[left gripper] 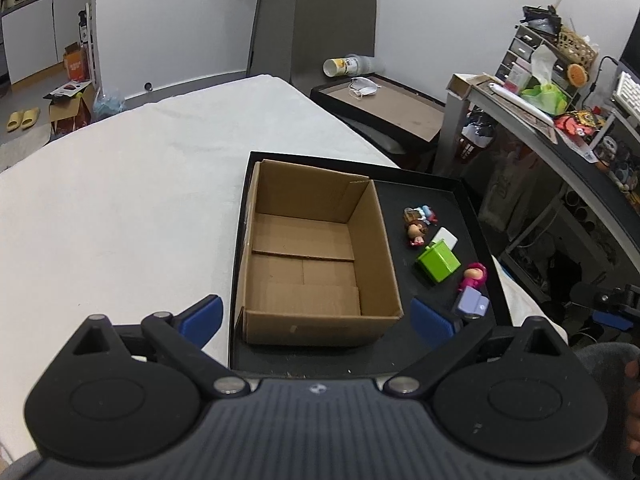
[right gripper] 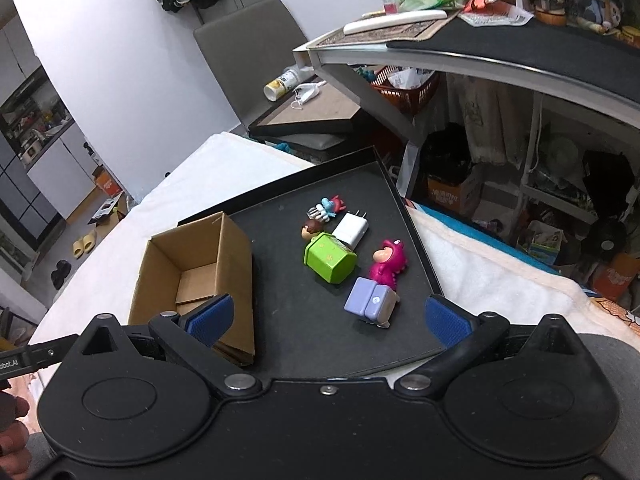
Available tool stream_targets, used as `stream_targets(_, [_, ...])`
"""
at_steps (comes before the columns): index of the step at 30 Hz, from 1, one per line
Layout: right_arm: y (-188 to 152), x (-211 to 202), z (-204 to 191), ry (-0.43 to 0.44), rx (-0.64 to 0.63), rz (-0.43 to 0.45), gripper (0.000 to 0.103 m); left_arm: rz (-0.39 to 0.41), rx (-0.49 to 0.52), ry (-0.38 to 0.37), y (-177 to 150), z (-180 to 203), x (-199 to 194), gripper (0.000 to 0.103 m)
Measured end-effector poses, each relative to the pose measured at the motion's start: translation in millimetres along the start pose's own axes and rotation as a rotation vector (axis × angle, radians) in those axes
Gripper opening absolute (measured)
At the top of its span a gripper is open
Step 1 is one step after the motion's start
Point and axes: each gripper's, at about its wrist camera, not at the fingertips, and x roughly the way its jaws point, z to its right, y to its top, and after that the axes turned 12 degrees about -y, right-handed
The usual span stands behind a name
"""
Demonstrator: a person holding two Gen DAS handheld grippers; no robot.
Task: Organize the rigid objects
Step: 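Move the right tool down and grasp the lavender cube figure while the left tool holds the box edge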
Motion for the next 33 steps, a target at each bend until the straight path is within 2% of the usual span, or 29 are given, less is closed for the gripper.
stream_targets(4, [6,10,2,-0.022,0.01,-0.011,0.102,0.022,-0.019,0.005,4,-8,10,0.097])
stream_targets(7, [11,16,3,-0.039,0.013,-0.019,0.102,0.006,-0.034,0.003,10,-14,21,0.092])
stream_targets(14, [19,26,-7,0.0,-0.044,-0.053,0.102,-0.002,-0.067,0.013,22,-33,44,0.079])
stream_targets(17, [22,36,-10,-0.018,-0.051,-0.075,0.102,0.002,-0.063,0.009,24,-39,53,0.074])
stream_targets(23, [24,52,-11,-0.037,-0.029,-0.118,0.102,-0.023,-0.126,0.0,25,-55,70,0.06])
stream_targets(26, [28,61,-15,-0.037,-0.016,-0.141,0.102,-0.048,-0.177,-0.005,25,-65,73,0.056])
stream_targets(28, [31,71,-17,-0.052,-0.007,-0.172,0.099,-0.068,-0.209,0.007,26,-71,74,0.054])
stream_targets(33, [37,100,-15,-0.067,0.045,-0.252,0.082,-0.132,-0.226,0.016,29,-78,82,0.047])
